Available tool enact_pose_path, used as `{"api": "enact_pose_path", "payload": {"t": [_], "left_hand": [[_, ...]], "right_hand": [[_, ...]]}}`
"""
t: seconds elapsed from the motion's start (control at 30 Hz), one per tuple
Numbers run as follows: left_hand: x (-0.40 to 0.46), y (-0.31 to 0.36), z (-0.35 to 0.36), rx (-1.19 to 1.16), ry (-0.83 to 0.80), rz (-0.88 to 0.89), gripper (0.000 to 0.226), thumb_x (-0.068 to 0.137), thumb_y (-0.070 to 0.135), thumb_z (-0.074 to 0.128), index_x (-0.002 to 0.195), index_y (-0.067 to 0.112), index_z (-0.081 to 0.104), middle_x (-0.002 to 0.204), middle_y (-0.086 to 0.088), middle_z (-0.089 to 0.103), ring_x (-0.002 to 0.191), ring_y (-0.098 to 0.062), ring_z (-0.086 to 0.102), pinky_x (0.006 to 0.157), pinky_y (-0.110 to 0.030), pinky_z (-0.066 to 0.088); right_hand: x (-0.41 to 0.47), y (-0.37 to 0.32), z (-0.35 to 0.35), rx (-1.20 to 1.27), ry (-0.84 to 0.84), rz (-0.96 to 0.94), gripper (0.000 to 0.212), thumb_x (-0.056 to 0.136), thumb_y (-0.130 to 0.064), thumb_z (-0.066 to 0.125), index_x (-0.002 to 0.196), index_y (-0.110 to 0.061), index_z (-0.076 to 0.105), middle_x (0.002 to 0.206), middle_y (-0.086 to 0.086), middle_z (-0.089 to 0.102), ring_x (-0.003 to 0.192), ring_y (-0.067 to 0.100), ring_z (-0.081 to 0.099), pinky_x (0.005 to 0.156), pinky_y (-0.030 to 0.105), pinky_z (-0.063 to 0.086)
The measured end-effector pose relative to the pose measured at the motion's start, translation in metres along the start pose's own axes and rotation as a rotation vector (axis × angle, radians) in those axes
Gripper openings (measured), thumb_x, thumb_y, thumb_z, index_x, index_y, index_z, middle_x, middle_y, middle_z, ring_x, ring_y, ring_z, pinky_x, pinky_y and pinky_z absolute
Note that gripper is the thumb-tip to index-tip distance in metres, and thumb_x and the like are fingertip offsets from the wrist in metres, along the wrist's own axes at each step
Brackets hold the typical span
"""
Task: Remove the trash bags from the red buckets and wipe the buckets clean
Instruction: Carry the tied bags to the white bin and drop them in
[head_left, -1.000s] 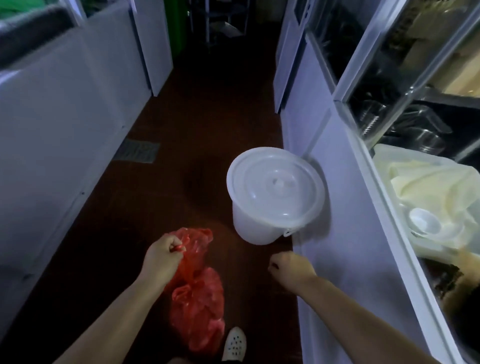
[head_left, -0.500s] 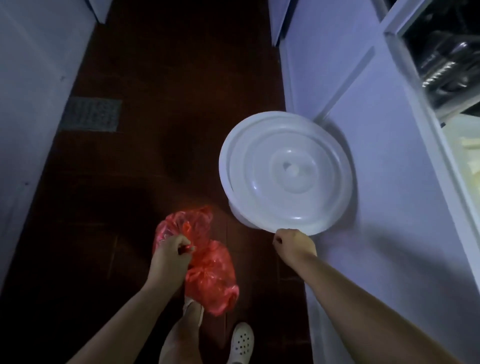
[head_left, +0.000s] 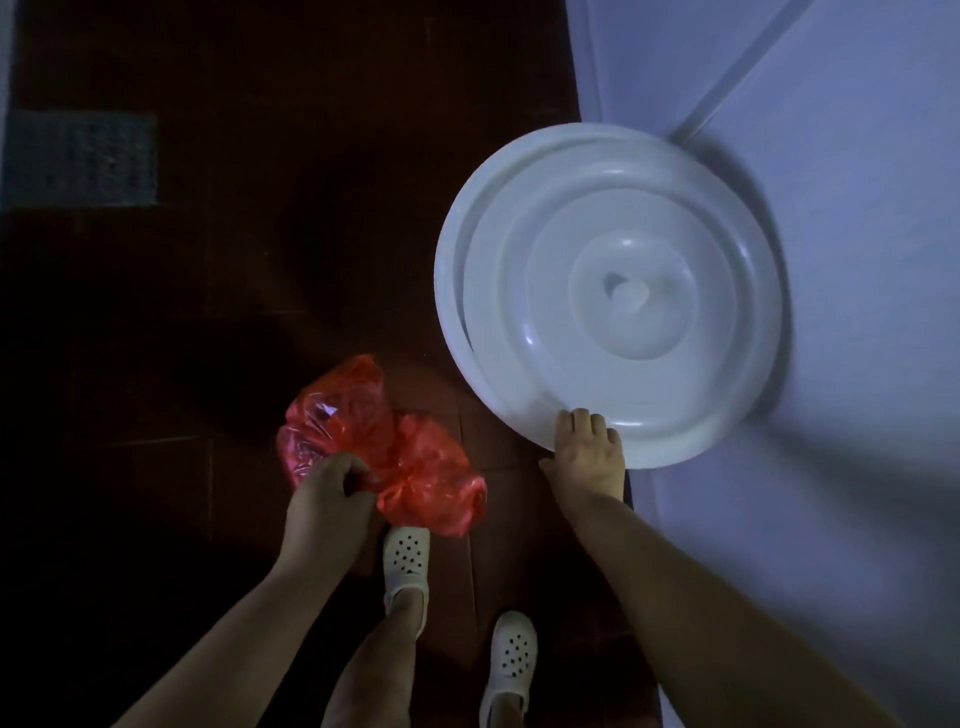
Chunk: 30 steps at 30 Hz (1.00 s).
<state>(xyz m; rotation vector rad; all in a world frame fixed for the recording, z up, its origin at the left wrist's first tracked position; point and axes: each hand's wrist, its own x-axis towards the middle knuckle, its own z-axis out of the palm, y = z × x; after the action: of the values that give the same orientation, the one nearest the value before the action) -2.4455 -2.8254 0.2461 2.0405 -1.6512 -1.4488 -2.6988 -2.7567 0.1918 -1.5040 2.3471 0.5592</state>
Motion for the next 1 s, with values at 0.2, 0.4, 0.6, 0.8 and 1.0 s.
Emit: {"api": "enact_pose_path", "payload": {"t": [0.2,0.4,0.6,0.8,1.0], "left_hand": [[0.010,-0.001,-0.009,-0.037,-0.002,-0.043,0.032,0.076,0.001,0.064,0.068,0.030,0.056,0.069,0.007,0.062,0.064,-0.011,0.058,0.057,-0.028,0.043],[0.011,-0.002,-0.031,-0.032,0.015,-0.061,0.032,0.074,0.001,0.063,0.069,0.032,0.056,0.064,0.004,0.062,0.058,-0.010,0.058,0.052,-0.025,0.041],[-0.005,0.016,-0.056,-0.054,0.014,-0.096,0.025,0.074,0.004,0.067,0.076,0.027,0.058,0.063,0.008,0.061,0.053,-0.007,0.058,0.047,-0.022,0.039],[-0.030,0.059,-0.092,-0.095,0.048,-0.053,0.026,0.078,0.002,0.063,0.077,0.027,0.058,0.066,0.003,0.060,0.056,-0.016,0.056,0.052,-0.030,0.043],[-0.059,0.138,-0.128,-0.106,0.175,0.163,0.025,0.080,0.002,0.063,0.071,0.024,0.057,0.071,0.014,0.055,0.070,-0.007,0.054,0.058,-0.012,0.033]], "right_hand": [[0.002,0.002,-0.002,-0.079,0.216,-0.055,0.039,0.046,-0.001,0.082,0.081,-0.002,0.063,0.071,0.011,0.058,0.063,0.026,0.057,0.057,0.033,0.048],[-0.003,0.011,-0.027,-0.028,0.281,-0.180,0.037,0.037,0.004,0.072,0.072,0.000,0.060,0.067,0.014,0.055,0.058,0.031,0.054,0.050,0.034,0.045],[-0.022,0.029,-0.091,-0.086,0.393,-0.267,0.033,0.039,-0.004,0.074,0.070,-0.003,0.063,0.070,0.011,0.058,0.062,0.030,0.057,0.055,0.036,0.048],[-0.025,0.052,-0.170,-0.093,0.576,-0.323,0.018,0.053,0.008,0.056,0.067,-0.001,0.063,0.066,0.013,0.059,0.059,0.029,0.060,0.053,0.031,0.050],[-0.030,0.082,-0.240,0.089,0.608,-0.189,0.033,0.045,0.016,0.078,0.071,0.003,0.063,0.067,0.018,0.059,0.060,0.035,0.061,0.044,0.033,0.047]]}}
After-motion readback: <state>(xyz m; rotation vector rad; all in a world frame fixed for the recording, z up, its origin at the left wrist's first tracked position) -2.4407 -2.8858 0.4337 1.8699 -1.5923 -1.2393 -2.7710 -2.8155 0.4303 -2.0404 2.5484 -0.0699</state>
